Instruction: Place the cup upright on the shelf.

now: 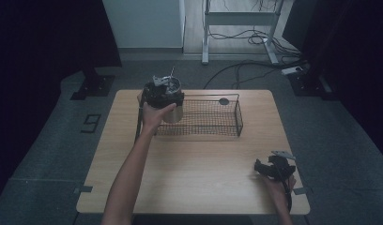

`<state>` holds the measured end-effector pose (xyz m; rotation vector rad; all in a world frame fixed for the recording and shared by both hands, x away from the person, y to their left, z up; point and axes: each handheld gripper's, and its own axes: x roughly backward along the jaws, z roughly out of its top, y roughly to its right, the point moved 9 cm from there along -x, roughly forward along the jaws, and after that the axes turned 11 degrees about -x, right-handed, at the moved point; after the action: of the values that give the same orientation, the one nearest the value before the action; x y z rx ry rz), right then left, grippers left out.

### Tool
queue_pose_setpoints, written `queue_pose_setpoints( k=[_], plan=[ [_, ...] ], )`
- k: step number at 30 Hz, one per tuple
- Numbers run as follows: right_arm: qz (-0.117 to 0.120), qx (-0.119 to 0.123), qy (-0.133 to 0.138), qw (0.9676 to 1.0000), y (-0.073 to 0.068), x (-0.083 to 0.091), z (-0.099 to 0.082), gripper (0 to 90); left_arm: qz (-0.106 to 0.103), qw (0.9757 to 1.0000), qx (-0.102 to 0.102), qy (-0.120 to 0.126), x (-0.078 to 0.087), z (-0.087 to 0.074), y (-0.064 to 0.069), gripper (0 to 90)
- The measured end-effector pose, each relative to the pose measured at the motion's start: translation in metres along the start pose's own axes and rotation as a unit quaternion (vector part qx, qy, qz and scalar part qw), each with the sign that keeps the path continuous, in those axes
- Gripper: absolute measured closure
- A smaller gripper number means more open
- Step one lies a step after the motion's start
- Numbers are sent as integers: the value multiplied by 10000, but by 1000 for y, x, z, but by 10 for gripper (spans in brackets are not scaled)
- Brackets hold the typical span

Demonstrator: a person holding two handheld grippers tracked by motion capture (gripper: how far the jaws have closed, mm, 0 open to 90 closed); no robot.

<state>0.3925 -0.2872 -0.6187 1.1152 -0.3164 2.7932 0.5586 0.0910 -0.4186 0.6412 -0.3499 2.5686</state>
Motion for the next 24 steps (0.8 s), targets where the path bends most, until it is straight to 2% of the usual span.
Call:
queue_pose_setpoints(
  k=[3,16,24],
  plan=[
    [1,-1,-1,10000,0,0,0,33,26,10000,55,-34,-9,-2,2,38],
    [9,4,5,10000,0,0,0,39,267,9992,-24,-282,-38,-14,0,38],
    [14,9,9,10000,0,0,0,43,260,9987,90,-426,-55,-27,0,38]
  ],
)
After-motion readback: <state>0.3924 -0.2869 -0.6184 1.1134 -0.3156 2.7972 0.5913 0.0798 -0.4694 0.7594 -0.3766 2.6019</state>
